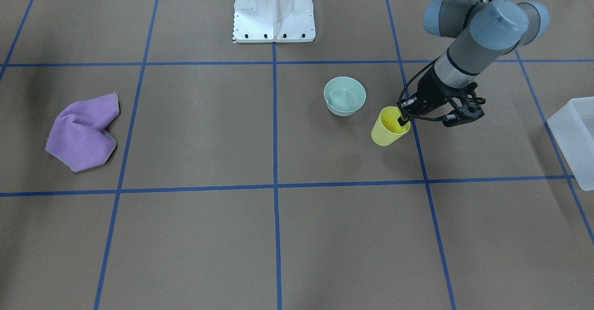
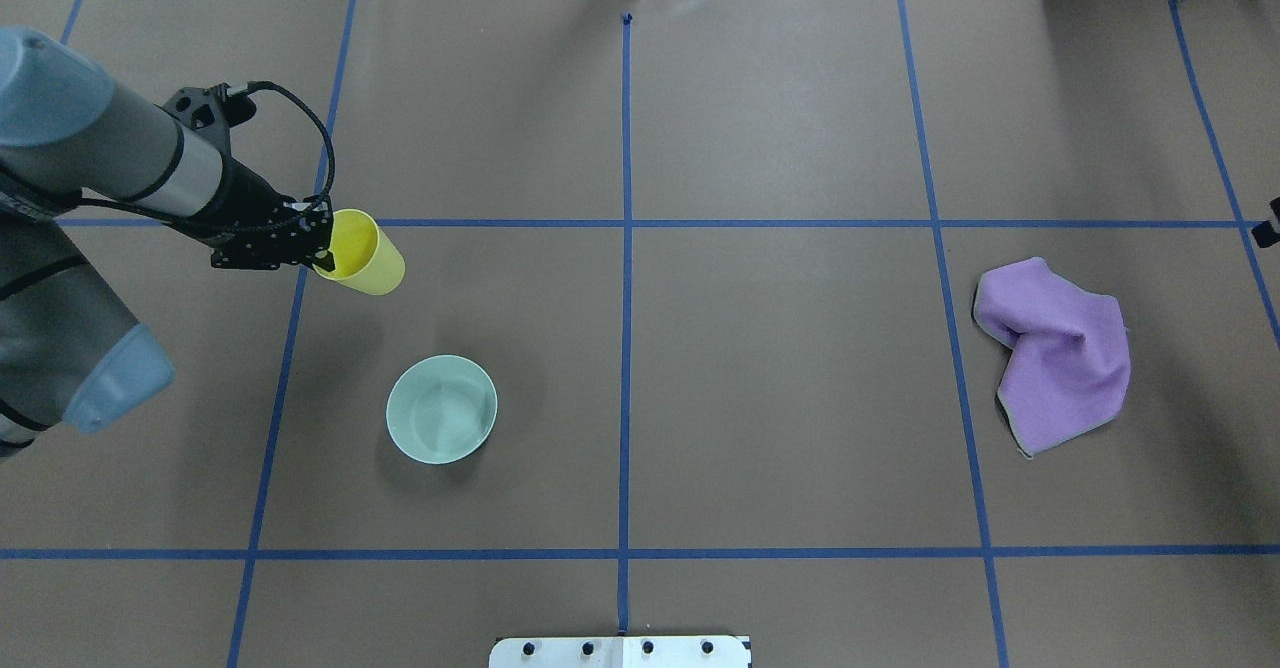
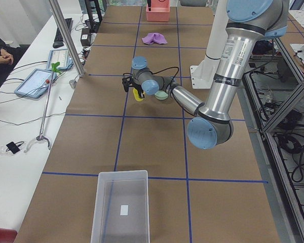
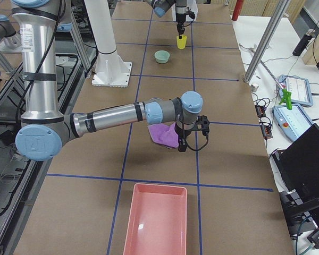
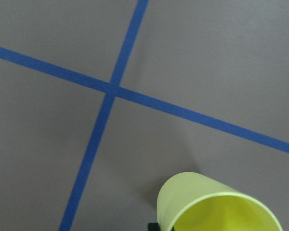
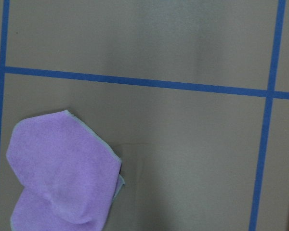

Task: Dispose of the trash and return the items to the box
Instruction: 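Lift the yellow cup with left gripper while right gripper reaches for cloth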

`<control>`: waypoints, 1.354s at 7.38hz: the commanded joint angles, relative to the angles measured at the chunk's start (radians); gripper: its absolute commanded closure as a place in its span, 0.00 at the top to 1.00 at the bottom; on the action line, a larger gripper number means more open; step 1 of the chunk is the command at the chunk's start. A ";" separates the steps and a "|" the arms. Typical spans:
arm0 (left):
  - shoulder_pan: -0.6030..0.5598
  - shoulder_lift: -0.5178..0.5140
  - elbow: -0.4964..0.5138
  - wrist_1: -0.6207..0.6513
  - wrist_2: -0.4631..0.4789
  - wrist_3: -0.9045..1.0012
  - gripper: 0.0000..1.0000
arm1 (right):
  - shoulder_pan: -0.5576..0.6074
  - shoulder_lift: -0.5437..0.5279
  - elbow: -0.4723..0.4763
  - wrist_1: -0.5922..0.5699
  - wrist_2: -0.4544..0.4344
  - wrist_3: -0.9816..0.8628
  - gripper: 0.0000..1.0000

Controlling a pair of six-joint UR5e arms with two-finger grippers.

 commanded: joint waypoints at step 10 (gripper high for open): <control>-0.622 0.031 -0.017 0.595 -0.198 0.969 0.00 | -0.422 0.105 -0.095 0.231 -0.155 0.083 1.00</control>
